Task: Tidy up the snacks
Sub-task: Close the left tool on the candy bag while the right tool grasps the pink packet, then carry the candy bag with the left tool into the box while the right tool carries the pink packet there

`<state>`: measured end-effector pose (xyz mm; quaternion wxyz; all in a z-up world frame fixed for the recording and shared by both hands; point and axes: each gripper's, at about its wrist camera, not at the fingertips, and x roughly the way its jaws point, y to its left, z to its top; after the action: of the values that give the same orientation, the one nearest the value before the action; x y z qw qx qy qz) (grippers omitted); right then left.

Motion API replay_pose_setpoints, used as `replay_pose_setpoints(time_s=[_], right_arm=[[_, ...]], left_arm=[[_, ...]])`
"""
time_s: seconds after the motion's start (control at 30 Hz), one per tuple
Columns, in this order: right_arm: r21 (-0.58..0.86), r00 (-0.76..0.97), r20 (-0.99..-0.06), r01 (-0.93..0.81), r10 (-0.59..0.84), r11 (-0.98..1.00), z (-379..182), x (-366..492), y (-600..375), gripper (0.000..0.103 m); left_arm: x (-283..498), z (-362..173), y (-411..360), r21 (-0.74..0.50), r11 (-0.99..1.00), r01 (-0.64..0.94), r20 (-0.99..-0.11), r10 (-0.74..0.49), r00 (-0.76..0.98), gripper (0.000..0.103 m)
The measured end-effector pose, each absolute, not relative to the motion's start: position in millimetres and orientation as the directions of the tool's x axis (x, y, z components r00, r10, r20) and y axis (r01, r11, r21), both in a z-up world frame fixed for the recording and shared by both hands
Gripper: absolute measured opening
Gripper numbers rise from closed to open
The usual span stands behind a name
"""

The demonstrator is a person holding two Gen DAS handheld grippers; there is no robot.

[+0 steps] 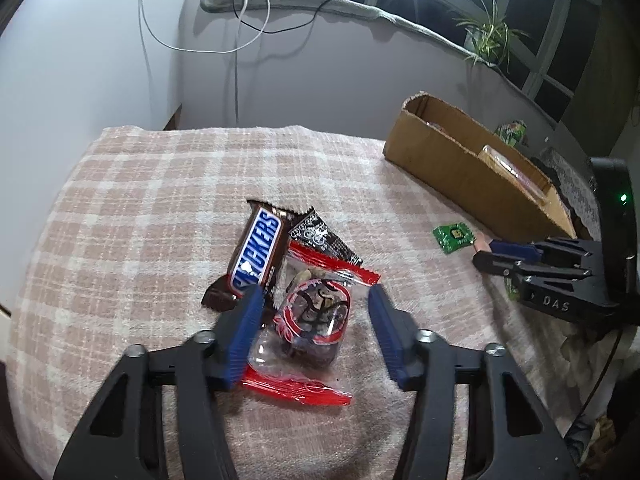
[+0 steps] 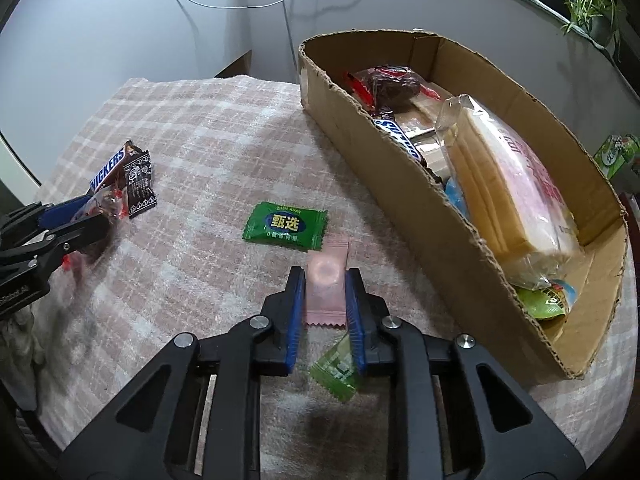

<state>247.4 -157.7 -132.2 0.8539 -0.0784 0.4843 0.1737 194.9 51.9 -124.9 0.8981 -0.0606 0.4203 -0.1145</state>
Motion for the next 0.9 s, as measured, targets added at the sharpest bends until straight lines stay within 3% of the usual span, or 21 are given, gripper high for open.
replay_pose_setpoints(time_s=[0.07,0.2,0.9], right_arm=[[0.037,0.472,-0.852,-0.375,0.226,0.926,-132,246,-159,0.021],[0.058,0.468,-0.849,-0.38,0.246,0.923,-131,243,-161,0.021],[0.127,0.522,-0.784,-0.394,0.335,0.91,-90,221,-188,0.021]], left_arm=[[194,-125,50,-0.191,0.969,0.159,-0.743,-0.249,0.621,0.037],[192,-125,45,-0.164,0.972,0.167,-0.748,-0.233,0.621,0.034],[182,-97,42,-0.217,0.965,0.148,-0.703,-0.26,0.662,0.034]])
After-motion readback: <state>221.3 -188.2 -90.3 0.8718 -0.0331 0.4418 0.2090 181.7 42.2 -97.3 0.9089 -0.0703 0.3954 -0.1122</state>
